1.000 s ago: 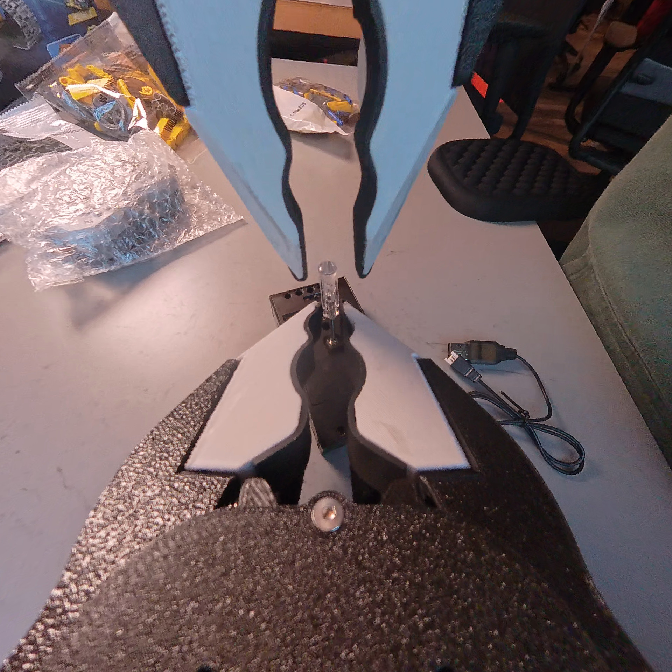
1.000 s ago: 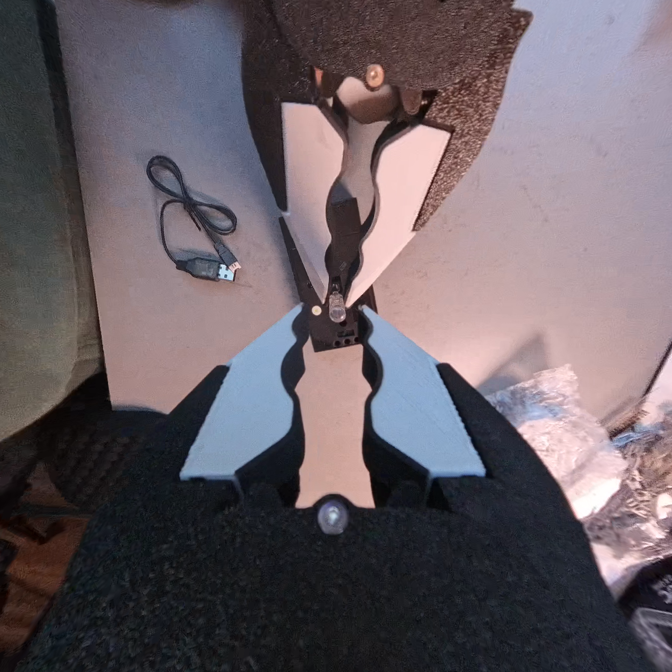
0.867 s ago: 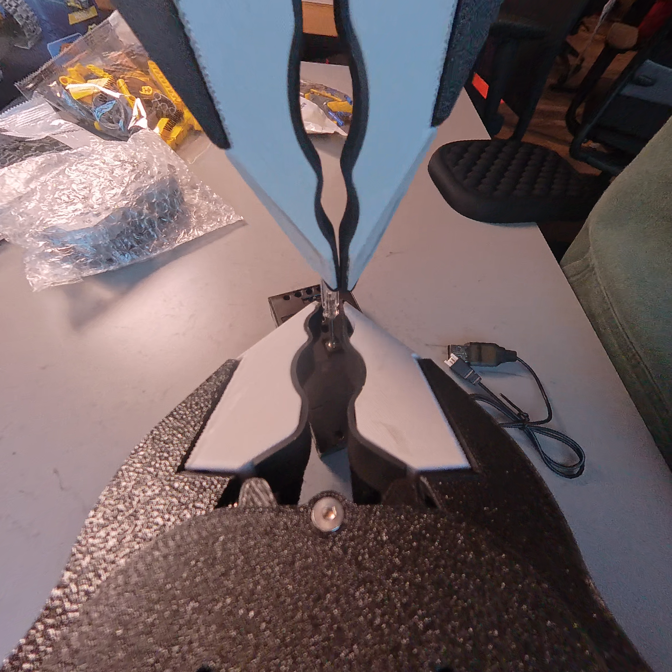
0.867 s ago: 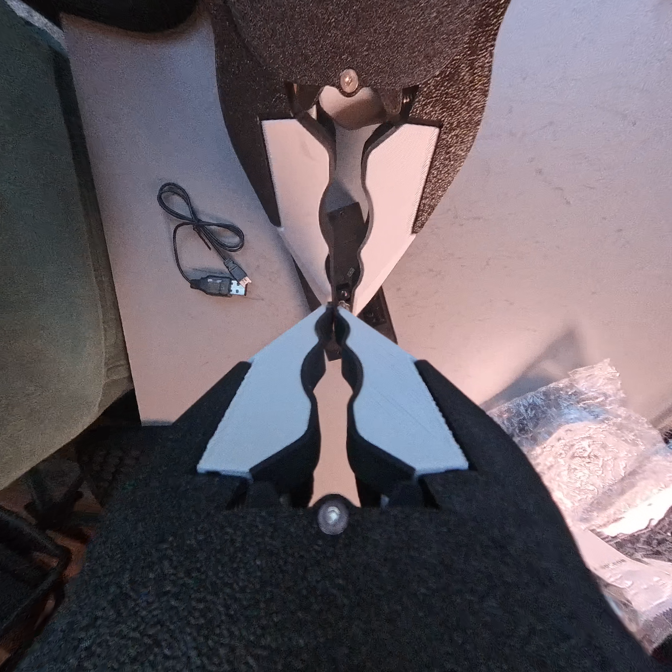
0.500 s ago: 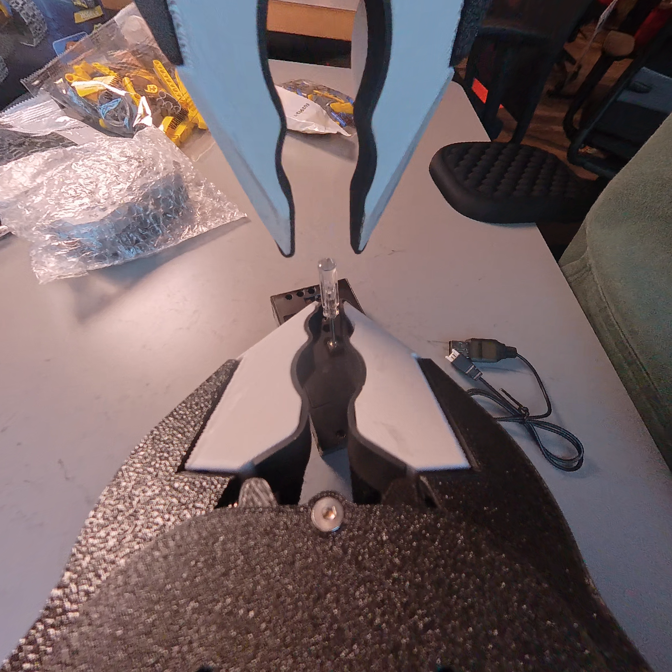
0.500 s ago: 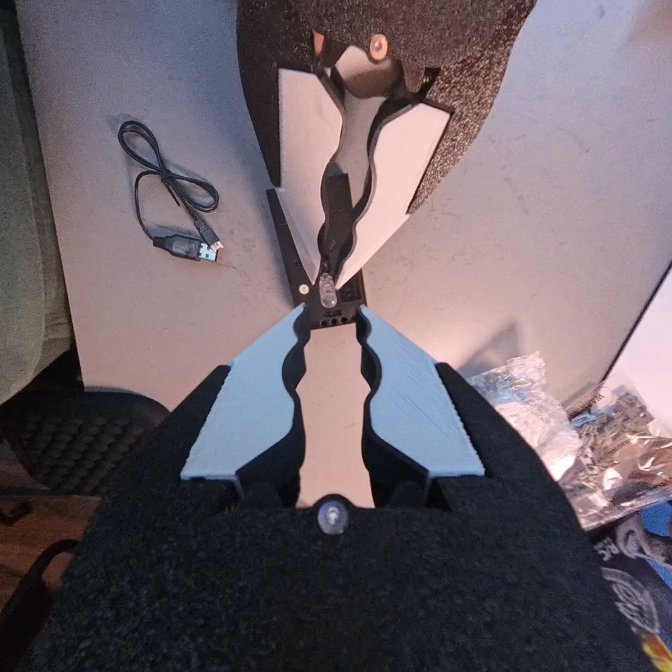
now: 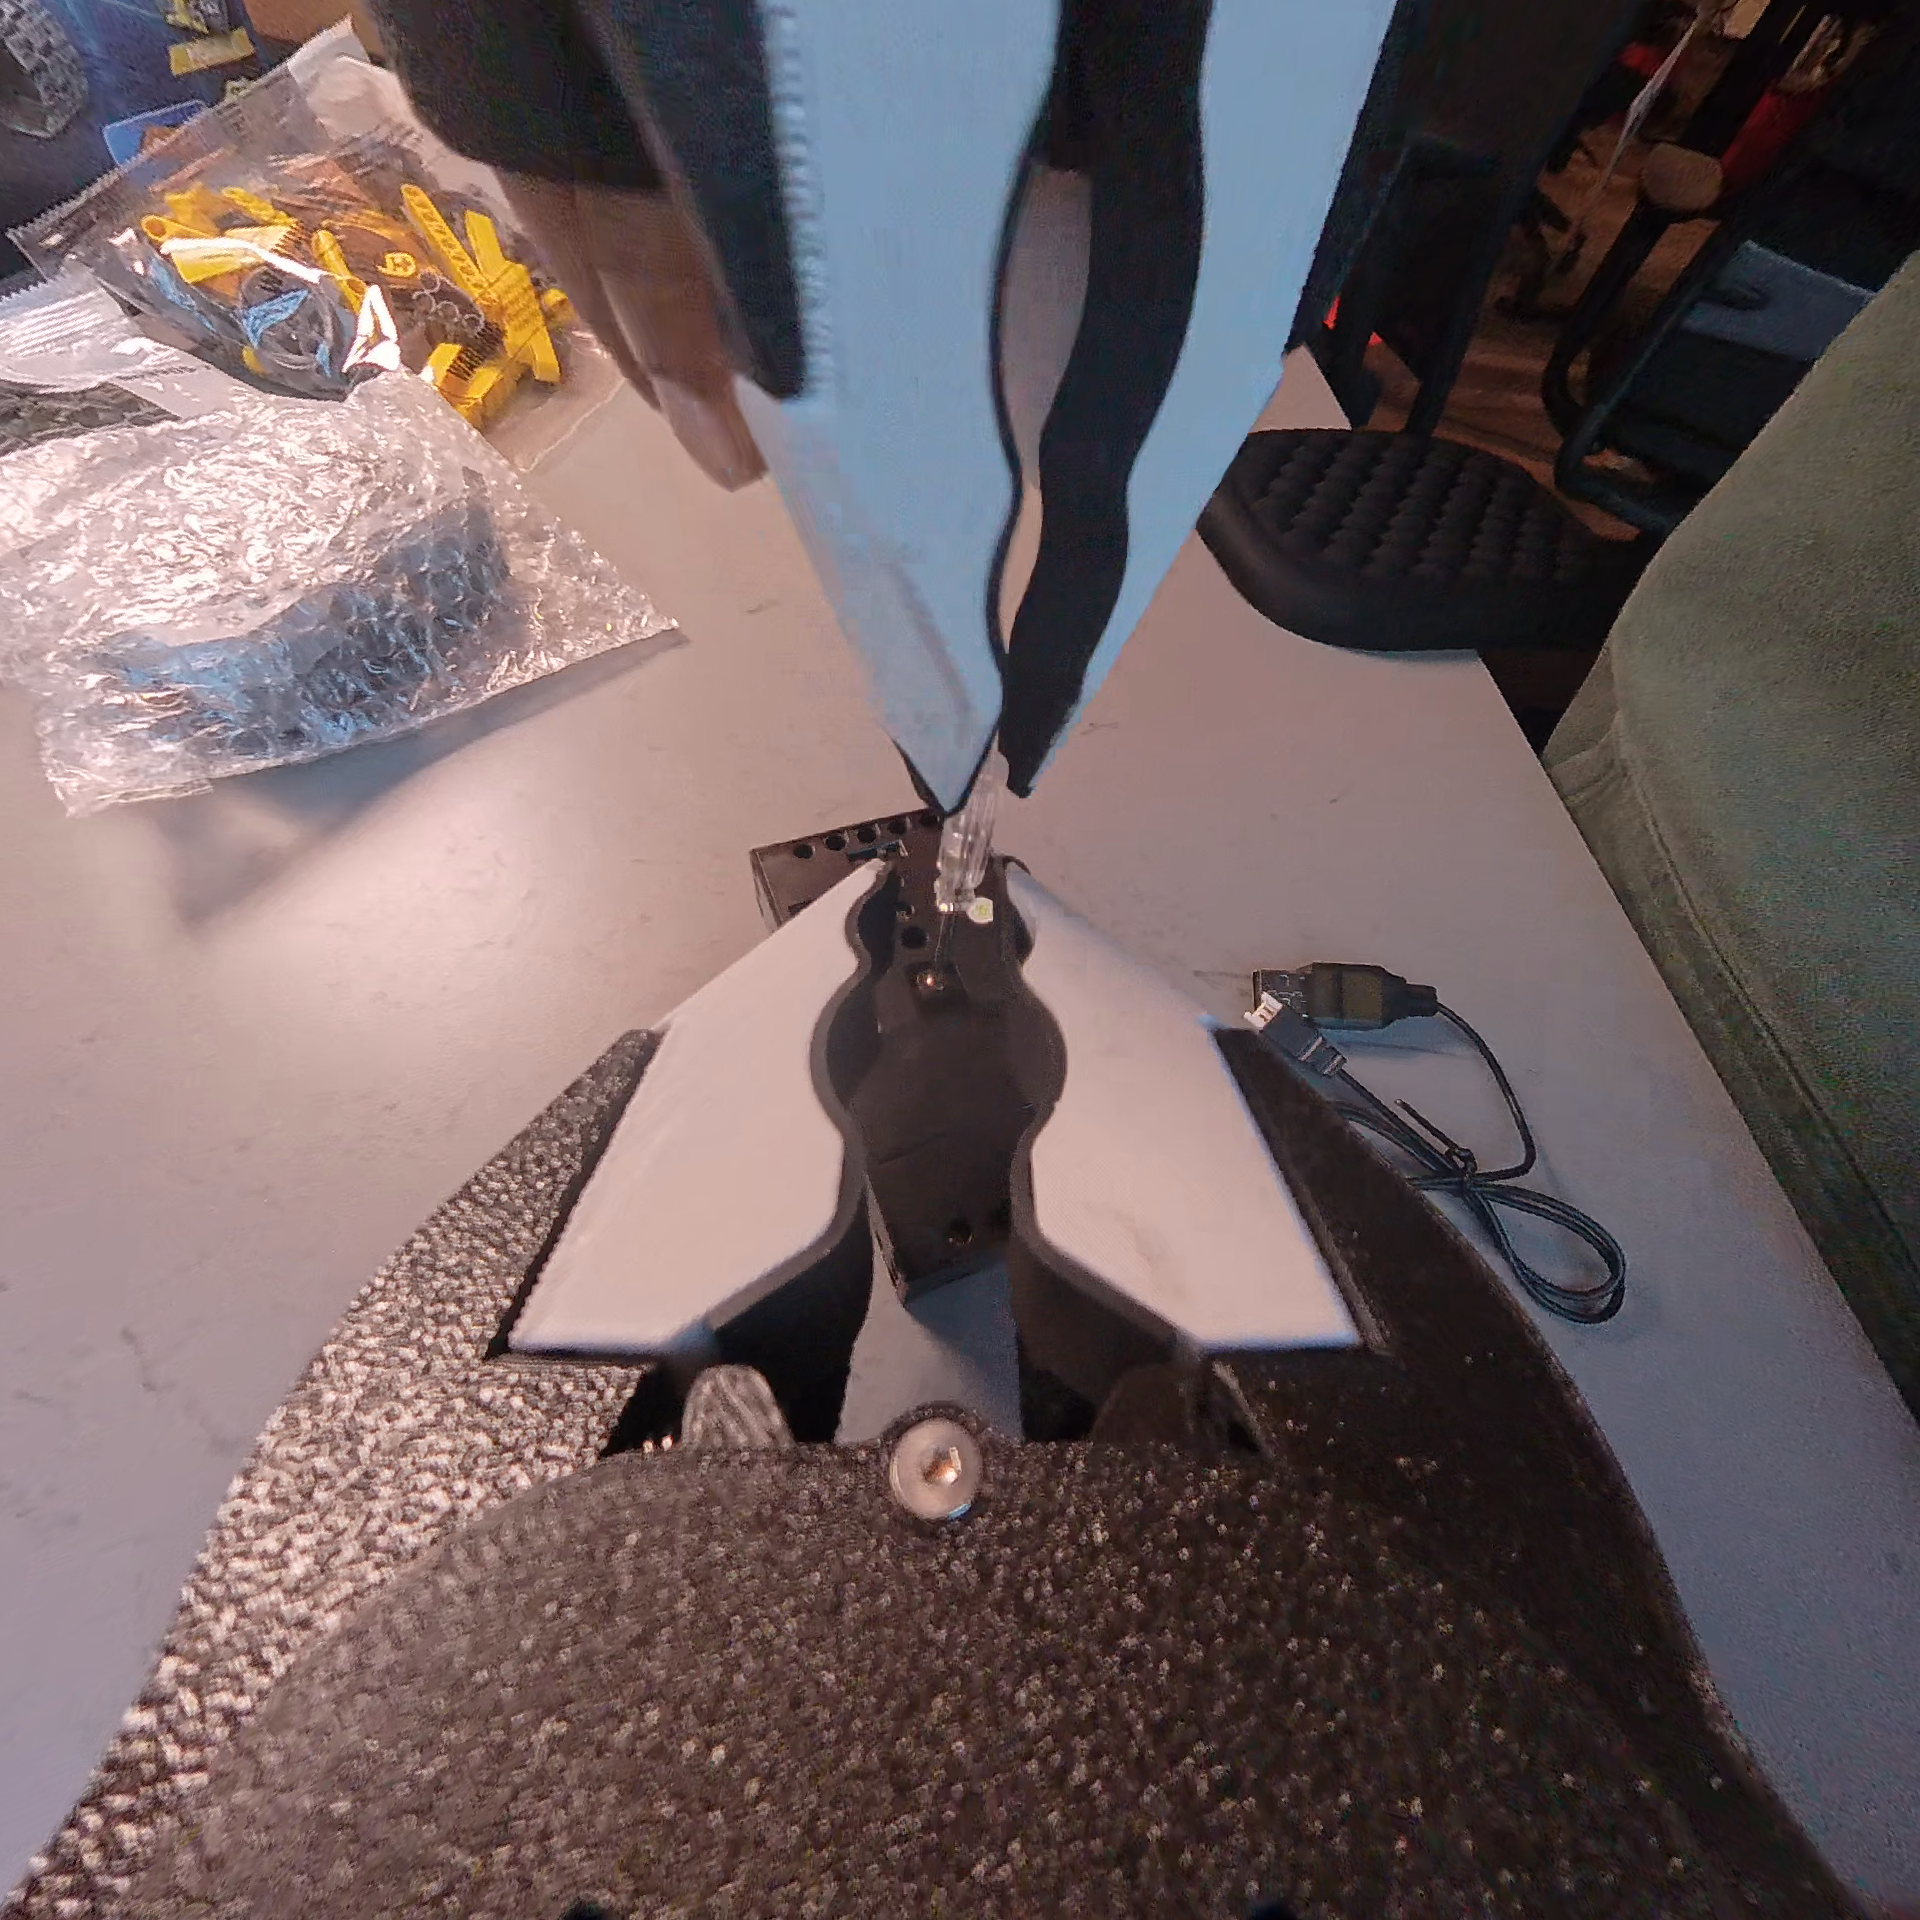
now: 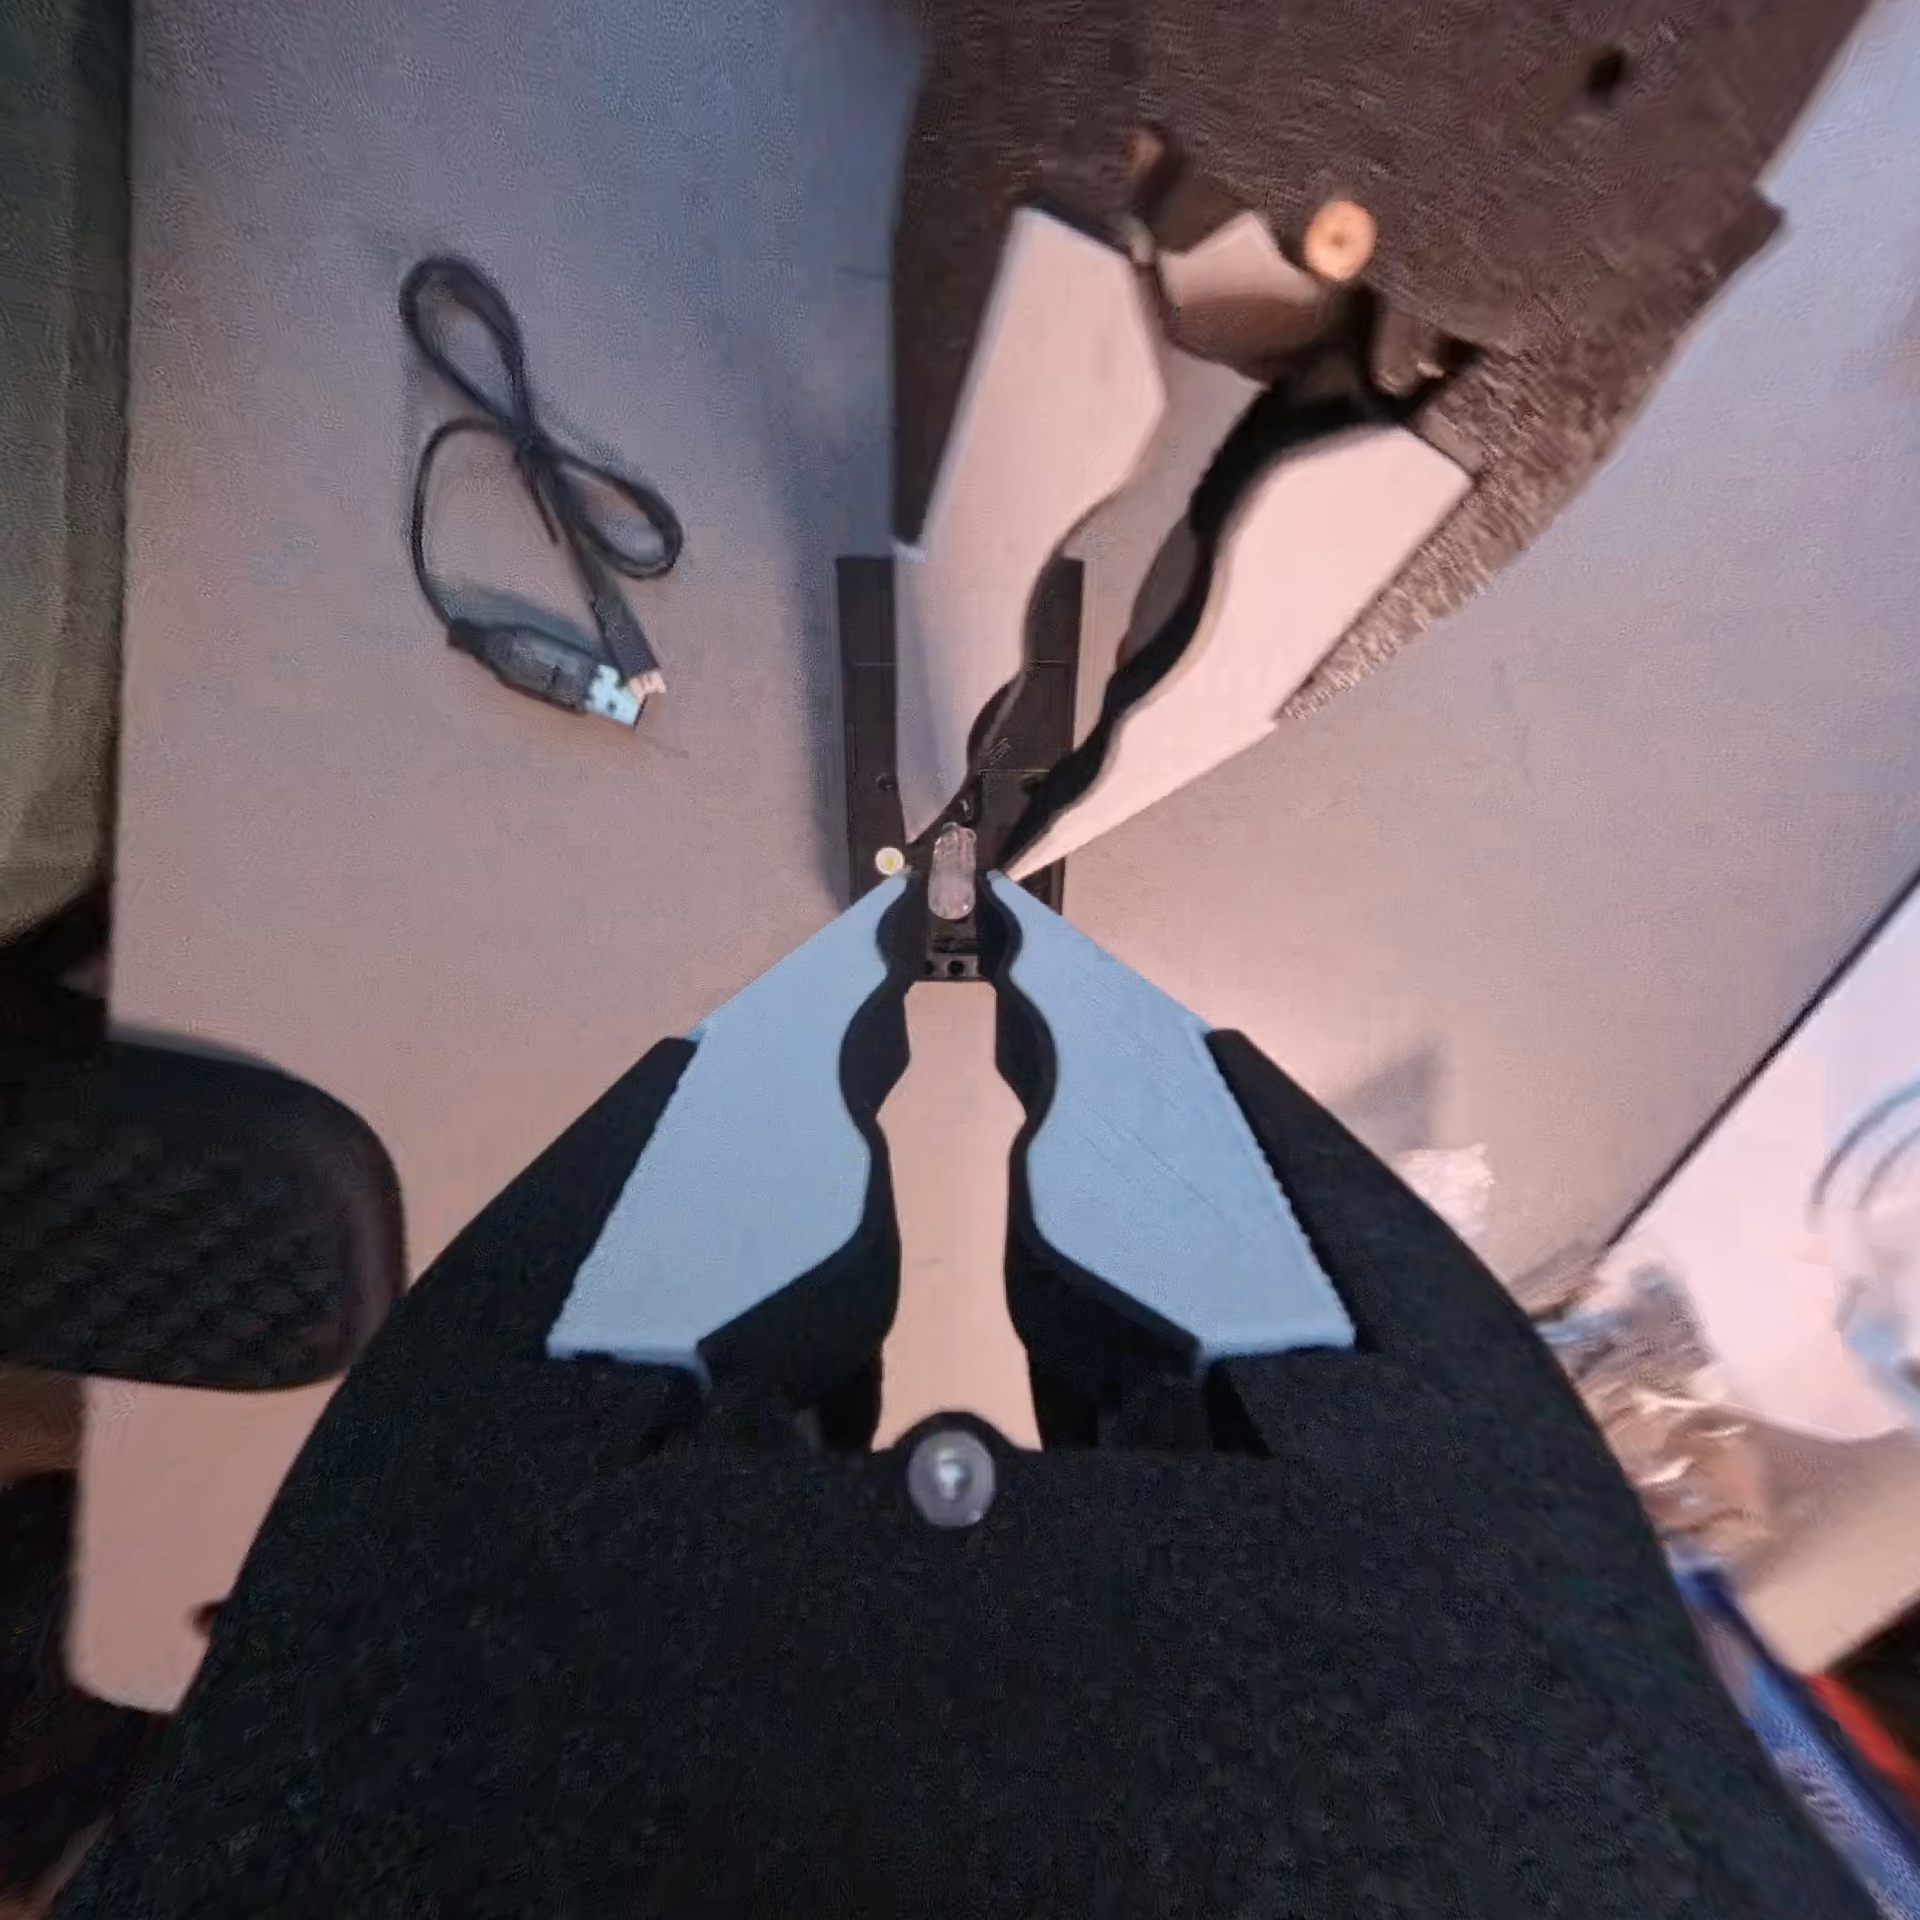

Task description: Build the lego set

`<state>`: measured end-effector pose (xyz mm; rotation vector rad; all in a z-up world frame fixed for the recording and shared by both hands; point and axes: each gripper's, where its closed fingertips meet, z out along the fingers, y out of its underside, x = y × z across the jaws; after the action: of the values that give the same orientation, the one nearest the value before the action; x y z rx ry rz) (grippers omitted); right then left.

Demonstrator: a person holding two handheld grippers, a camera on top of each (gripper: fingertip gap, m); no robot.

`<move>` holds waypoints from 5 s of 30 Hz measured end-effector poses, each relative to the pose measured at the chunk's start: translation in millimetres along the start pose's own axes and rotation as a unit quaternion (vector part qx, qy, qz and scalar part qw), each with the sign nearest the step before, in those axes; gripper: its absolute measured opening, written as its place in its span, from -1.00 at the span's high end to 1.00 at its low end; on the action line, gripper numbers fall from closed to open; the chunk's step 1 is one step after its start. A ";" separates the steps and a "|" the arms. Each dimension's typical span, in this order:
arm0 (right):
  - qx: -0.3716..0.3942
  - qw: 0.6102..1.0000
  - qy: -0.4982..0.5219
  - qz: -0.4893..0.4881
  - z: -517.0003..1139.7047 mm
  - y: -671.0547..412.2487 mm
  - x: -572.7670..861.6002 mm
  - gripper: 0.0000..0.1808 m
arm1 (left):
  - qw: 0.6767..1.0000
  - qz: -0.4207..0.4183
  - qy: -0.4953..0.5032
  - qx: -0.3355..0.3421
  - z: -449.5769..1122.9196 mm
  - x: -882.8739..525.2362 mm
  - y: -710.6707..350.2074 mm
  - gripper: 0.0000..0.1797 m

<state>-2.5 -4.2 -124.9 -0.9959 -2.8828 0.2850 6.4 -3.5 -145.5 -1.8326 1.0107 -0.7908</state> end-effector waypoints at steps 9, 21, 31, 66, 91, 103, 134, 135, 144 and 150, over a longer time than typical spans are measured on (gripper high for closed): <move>-0.021 0.992 0.051 -0.117 -1.2 -2.4 7.8 0.89 | 1.000 0.013 -0.005 0.002 -0.3 -1.8 -1.6 0.91; 0.017 0.985 0.005 0.174 0.3 -2.4 11.2 0.93 | 1.000 0.007 -0.018 -0.003 -0.2 -3.6 -0.8 0.91; -0.034 0.977 0.060 -0.204 1.4 -2.2 9.3 0.92 | 0.999 0.030 -0.019 -0.017 4.5 0.1 3.3 0.92; 0.002 0.998 0.008 0.065 0.1 1.2 2.7 0.84 | 0.999 0.026 -0.025 -0.019 3.7 -3.0 4.0 0.91; 0.007 0.999 0.006 0.038 4.7 0.7 4.8 0.92 | 0.998 0.053 -0.035 -0.030 4.9 -3.6 7.3 0.91; -0.050 0.965 0.069 -0.249 3.6 2.1 4.5 0.90 | 0.998 0.049 -0.030 -0.017 3.7 -2.7 3.7 0.91; 0.012 0.999 0.042 0.024 -6.4 -6.4 14.7 0.91 | 0.999 0.030 -0.035 -0.015 2.4 -6.8 3.3 0.91; 0.011 0.999 0.036 0.029 -5.6 -7.5 14.3 0.93 | 0.999 0.029 -0.036 -0.015 2.0 -7.0 3.5 0.91; -0.043 0.998 -0.002 0.040 4.2 0.8 12.0 0.91 | 0.999 0.028 -0.036 -0.015 1.6 -7.4 3.9 0.91; -0.039 0.994 0.008 -0.102 4.6 -0.4 9.8 0.92 | 0.999 0.032 -0.022 -0.017 2.0 -2.9 4.4 0.83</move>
<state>-11.0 0.8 -129.2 -0.7004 -2.9703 0.1508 5.3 -1.4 -150.7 -1.8288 1.0548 -0.6958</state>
